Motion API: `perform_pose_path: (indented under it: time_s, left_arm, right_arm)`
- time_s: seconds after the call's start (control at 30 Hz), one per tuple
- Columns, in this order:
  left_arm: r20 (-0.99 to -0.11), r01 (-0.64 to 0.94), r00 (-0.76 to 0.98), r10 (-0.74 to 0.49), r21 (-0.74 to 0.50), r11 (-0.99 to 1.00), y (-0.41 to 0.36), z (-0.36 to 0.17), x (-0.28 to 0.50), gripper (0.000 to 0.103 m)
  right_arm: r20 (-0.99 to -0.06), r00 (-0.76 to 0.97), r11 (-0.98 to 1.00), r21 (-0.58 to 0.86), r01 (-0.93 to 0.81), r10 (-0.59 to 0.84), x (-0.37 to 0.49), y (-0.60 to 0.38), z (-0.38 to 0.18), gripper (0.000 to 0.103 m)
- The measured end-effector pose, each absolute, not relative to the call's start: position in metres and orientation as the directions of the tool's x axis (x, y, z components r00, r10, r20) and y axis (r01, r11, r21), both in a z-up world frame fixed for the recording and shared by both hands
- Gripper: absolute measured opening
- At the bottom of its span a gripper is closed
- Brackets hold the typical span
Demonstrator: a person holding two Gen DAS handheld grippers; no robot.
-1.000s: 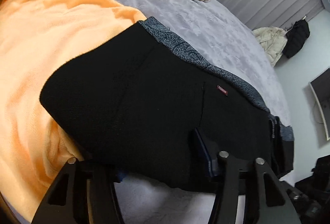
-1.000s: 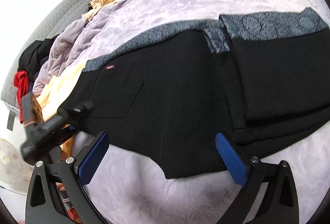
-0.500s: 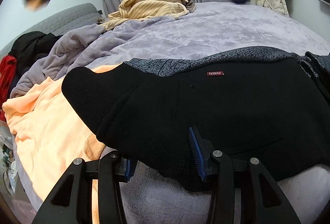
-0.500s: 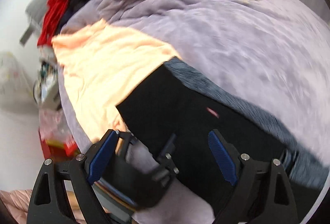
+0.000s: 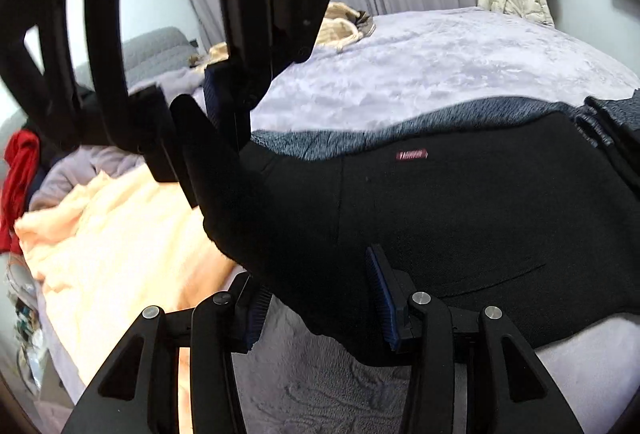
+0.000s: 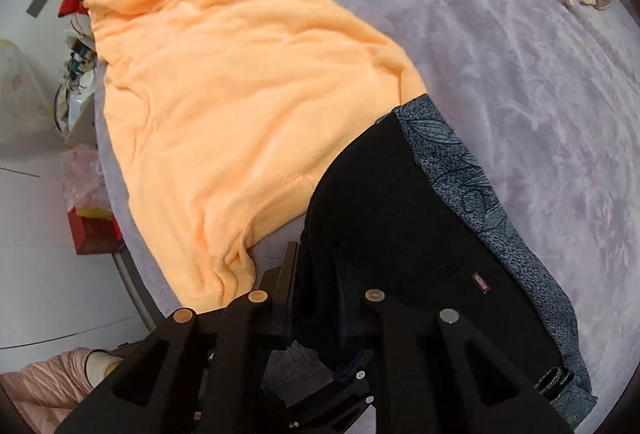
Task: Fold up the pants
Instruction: 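Lift the leg ends and fold them over toward the waistband with both grippers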
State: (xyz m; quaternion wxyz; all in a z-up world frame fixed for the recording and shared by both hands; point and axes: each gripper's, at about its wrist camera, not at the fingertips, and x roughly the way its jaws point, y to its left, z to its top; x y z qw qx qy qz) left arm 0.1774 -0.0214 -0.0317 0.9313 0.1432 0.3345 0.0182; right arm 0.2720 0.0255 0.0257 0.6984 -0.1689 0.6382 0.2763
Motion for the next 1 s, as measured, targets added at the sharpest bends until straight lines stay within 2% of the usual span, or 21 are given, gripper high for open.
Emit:
perform_pose_path:
  time_s: [0.23,0.37,0.47,0.6,0.77,0.87,1.0]
  left_arm:
    - [-0.547,0.14,0.836,0.03,0.266,0.954,-0.051,0.03,0.161,0.047]
    - [-0.497,0.198,0.867,-0.037,0.276,0.94,-0.085,0.066,0.144,0.047]
    - [-0.468,0.256,0.878,-0.098,0.288,0.923,-0.121,0.088,0.131,0.047]
    - [-0.451,0.339,0.875,-0.176,0.311,0.888,-0.18,0.104,0.118,0.047]
    - [-0.477,0.435,0.845,-0.242,0.349,0.83,-0.251,0.101,0.105,0.047]
    - [-0.509,0.488,0.819,-0.264,0.378,0.787,-0.291,0.086,0.095,0.047]
    - [-0.574,0.549,0.777,-0.259,0.416,0.725,-0.337,0.051,0.09,0.047]
  right_arm:
    - [-0.894,0.12,0.806,0.323,-0.496,0.432,0.256,-0.068,0.102,0.016]
    - [-0.796,0.209,0.776,0.434,-0.458,0.568,0.231,-0.133,0.148,0.016]
    - [-0.725,0.286,0.758,0.482,-0.44,0.627,0.209,-0.177,0.171,0.016]
    - [-0.666,0.394,0.77,0.489,-0.41,0.633,0.176,-0.243,0.192,0.016]
    - [-0.608,0.495,0.781,0.535,-0.323,0.621,0.143,-0.336,0.189,0.016]
    - [-0.581,0.535,0.773,0.582,-0.254,0.613,0.13,-0.388,0.168,0.016]
    - [-0.59,0.565,0.776,0.612,-0.154,0.577,0.123,-0.441,0.121,0.016]
